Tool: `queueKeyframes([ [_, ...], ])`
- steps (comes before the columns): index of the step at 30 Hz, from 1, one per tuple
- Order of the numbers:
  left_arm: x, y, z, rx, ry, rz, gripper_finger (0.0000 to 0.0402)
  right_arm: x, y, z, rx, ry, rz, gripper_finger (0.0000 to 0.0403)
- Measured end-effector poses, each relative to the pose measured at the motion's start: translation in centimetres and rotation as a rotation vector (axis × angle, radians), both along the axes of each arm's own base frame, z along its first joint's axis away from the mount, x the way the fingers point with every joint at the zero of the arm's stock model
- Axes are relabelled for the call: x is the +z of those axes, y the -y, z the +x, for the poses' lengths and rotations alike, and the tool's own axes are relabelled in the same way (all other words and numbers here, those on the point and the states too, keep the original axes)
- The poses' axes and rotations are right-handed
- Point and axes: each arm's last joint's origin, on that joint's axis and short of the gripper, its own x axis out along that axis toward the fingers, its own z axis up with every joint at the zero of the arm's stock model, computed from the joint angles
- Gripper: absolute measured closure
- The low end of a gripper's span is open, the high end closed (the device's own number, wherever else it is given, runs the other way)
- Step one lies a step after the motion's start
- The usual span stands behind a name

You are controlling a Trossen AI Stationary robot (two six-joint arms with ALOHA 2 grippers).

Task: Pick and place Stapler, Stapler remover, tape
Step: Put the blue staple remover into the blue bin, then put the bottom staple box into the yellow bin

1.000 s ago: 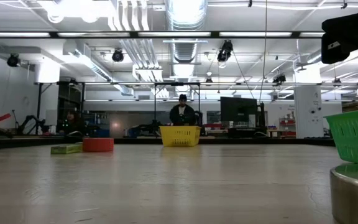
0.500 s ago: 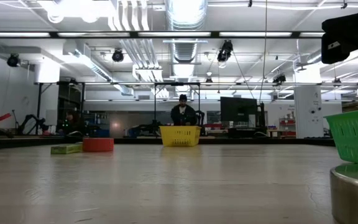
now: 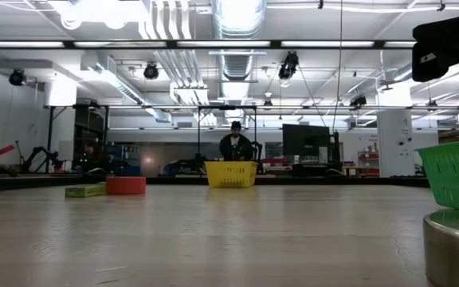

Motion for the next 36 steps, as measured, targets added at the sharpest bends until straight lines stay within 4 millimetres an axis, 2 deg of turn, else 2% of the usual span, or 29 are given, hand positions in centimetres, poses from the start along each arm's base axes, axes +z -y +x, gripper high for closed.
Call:
queueKeyframes([
  [7, 0.1, -0.1, 0.0, 0.044, -0.012, -0.013, 0.0368, 0.0, 0.0, 0.0, 0.0, 0.0, 0.001, 0.0394],
  [16, 1.3, -0.5, -0.2, 0.068, 0.023, -0.108, 0.0302, 0.0, 0.0, 0.0, 0.0, 0.0, 0.0, 0.0394],
  [22, 3.7, -1.6, -0.2, 0.096, 0.277, -0.143, 0.0276, 0.0, 0.0, 0.0, 0.0, 0.0, 0.001, 0.0394],
  [24, 4.4, -2.3, -0.1, 0.113, 0.409, -0.081, 0.0275, 0.0, 0.0, 0.0, 0.0, 0.0, 0.0, 0.0394],
  [29, 5.4, -4.1, 0.3, 0.31, 0.696, 0.161, 0.0278, 0.0, 0.0, 0.0, 0.0, 0.0, 0.0, 0.0394],
  [33, 4.6, -5.3, 1.2, 0.489, 0.761, 0.301, 0.027, 0.0, 0.0, 0.0, 0.0, 0.0, 0.0, 0.0394],
  [36, 2.9, -6.0, 2.2, 0.587, 0.717, 0.343, 0.0254, 0.0, 0.0, 0.0, 0.0, 0.0, 0.001, 0.0394],
])
